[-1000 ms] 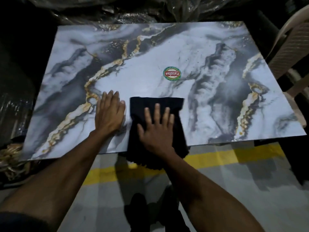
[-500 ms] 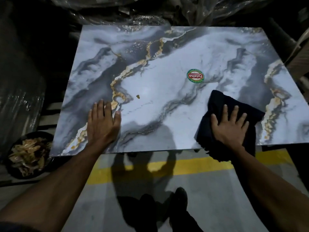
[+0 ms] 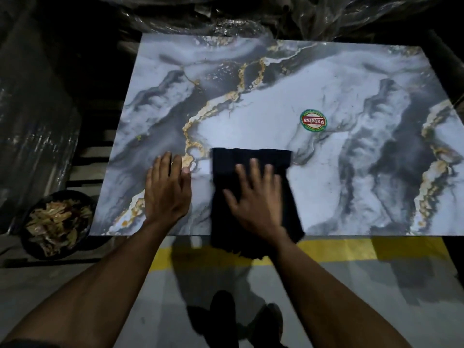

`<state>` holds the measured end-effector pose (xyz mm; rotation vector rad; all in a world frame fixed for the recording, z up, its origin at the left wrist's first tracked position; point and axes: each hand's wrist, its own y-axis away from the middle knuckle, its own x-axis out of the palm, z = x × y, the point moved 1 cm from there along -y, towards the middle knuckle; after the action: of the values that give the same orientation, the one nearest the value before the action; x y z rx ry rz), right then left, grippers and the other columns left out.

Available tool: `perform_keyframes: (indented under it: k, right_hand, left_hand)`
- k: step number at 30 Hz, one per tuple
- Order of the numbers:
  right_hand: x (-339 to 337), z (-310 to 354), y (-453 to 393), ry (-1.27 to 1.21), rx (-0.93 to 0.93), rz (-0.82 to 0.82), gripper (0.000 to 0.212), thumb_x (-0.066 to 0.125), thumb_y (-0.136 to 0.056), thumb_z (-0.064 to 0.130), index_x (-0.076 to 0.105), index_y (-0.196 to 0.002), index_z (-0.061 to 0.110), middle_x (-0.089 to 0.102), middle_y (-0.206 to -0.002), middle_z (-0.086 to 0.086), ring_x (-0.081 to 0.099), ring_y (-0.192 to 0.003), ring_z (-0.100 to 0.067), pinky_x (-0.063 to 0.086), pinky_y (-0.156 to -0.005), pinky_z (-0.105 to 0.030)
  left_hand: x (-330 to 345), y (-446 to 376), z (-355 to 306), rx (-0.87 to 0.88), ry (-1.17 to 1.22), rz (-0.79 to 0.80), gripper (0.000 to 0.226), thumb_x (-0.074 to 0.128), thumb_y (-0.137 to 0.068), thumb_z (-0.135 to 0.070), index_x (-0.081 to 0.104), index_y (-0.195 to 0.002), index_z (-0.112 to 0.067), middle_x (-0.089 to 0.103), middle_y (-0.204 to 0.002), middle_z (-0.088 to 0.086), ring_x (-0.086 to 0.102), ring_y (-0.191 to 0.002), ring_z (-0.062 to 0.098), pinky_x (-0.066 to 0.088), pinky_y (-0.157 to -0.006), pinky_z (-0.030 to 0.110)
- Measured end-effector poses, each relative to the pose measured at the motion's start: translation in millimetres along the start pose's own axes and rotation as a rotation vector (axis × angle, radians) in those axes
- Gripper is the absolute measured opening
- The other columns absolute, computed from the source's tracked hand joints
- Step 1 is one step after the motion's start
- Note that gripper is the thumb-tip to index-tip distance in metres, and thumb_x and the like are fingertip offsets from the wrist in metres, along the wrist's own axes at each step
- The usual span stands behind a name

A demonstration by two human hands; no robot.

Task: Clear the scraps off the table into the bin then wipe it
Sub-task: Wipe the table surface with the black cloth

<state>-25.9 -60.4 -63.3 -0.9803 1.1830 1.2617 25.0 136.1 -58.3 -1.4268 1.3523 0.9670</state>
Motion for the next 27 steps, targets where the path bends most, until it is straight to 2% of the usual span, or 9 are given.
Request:
perform_keyframes:
  k: [5, 7, 9, 11, 14, 18, 21, 24, 27]
  right_hand:
    - [-29, -133, -5, 0.065, 0.454, 0.042, 0.077, 0.019, -0.092, 0.070, 0.013, -0.157, 0.028, 0.002, -0.164, -0.009, 0.002, -0.149, -0.041, 0.003, -0.120, -0.054]
    - [-39, -163, -11, 0.033, 0.546, 0.053, 0.080, 0.016, -0.091, 0.072, 0.009, -0.157, 0.028, -0.002, -0.165, -0.008, -0.001, -0.149, -0.041, 0.000, -0.120, -0.054]
    - [-39, -165, -18, 0.011, 0.581, 0.065, 0.078, 0.016, -0.092, 0.071, 0.007, -0.157, 0.028, -0.005, -0.164, -0.009, -0.004, -0.149, -0.041, -0.003, -0.119, -0.054]
    - [-35, -142, -23, 0.035, 0.528, 0.052, 0.078, 0.015, -0.092, 0.069, 0.009, -0.157, 0.026, -0.003, -0.164, -0.011, -0.003, -0.148, -0.044, -0.001, -0.119, -0.056]
    - [-23, -76, -26, 0.070, 0.316, 0.050, 0.080, 0.015, -0.088, 0.067, 0.015, -0.156, 0.025, 0.004, -0.163, -0.014, 0.004, -0.147, -0.047, 0.003, -0.118, -0.058]
    - [1, 24, -7, -0.004, 0.009, -0.019, 0.073, 0.035, -0.088, 0.062, 0.038, -0.150, 0.023, 0.024, -0.159, -0.017, 0.017, -0.144, -0.050, 0.012, -0.116, -0.061]
    - [10, 48, 9, -0.015, -0.133, -0.008, 0.070, 0.038, -0.089, 0.063, 0.040, -0.149, 0.027, 0.026, -0.160, -0.012, 0.018, -0.146, -0.045, 0.015, -0.117, -0.059]
    - [3, -2, 18, 0.009, -0.067, 0.009, 0.071, 0.034, -0.089, 0.066, 0.039, -0.149, 0.029, 0.027, -0.160, -0.010, 0.022, -0.145, -0.045, 0.018, -0.116, -0.058]
    - [-14, -89, 20, 0.084, 0.234, 0.031, 0.078, 0.021, -0.087, 0.071, 0.025, -0.154, 0.030, 0.015, -0.163, -0.010, 0.015, -0.147, -0.044, 0.011, -0.117, -0.057]
  left_hand:
    - [-2, -1, -2, -0.003, -0.011, 0.008, 0.056, 0.019, -0.101, -0.038, 0.048, -0.137, -0.007, 0.044, -0.145, 0.019, 0.036, -0.137, 0.037, 0.027, -0.112, 0.049]
    - [-1, -1, -2, 0.001, -0.014, 0.002, 0.055, 0.020, -0.101, -0.039, 0.048, -0.136, -0.007, 0.045, -0.144, 0.020, 0.037, -0.136, 0.038, 0.027, -0.111, 0.049]
    - [-1, -2, -2, 0.004, -0.014, -0.004, 0.056, 0.020, -0.101, -0.040, 0.048, -0.135, -0.006, 0.046, -0.144, 0.020, 0.038, -0.136, 0.038, 0.028, -0.110, 0.049]
    - [-1, -1, -1, 0.012, -0.021, -0.021, 0.056, 0.021, -0.101, -0.041, 0.049, -0.135, -0.005, 0.046, -0.143, 0.021, 0.039, -0.135, 0.039, 0.029, -0.110, 0.049]
    - [2, -2, -2, 0.008, -0.019, -0.030, 0.055, 0.022, -0.101, -0.041, 0.049, -0.134, -0.006, 0.047, -0.142, 0.021, 0.040, -0.134, 0.039, 0.029, -0.109, 0.049]
    - [4, -1, -1, 0.006, -0.042, -0.042, 0.057, 0.018, -0.102, -0.042, 0.049, -0.135, -0.008, 0.046, -0.144, 0.019, 0.039, -0.136, 0.037, 0.027, -0.110, 0.048]
    - [2, -1, 0, 0.007, 0.000, -0.023, 0.059, 0.014, -0.100, -0.041, 0.046, -0.138, -0.008, 0.042, -0.148, 0.018, 0.033, -0.140, 0.035, 0.023, -0.113, 0.048]
    - [1, 0, 0, 0.005, 0.008, -0.028, 0.059, 0.014, -0.100, -0.041, 0.045, -0.138, -0.009, 0.041, -0.148, 0.018, 0.032, -0.139, 0.036, 0.024, -0.113, 0.048]
    - [1, 0, -1, 0.007, -0.005, -0.012, 0.057, 0.015, -0.100, -0.040, 0.045, -0.137, -0.009, 0.042, -0.147, 0.018, 0.034, -0.138, 0.036, 0.025, -0.112, 0.049]
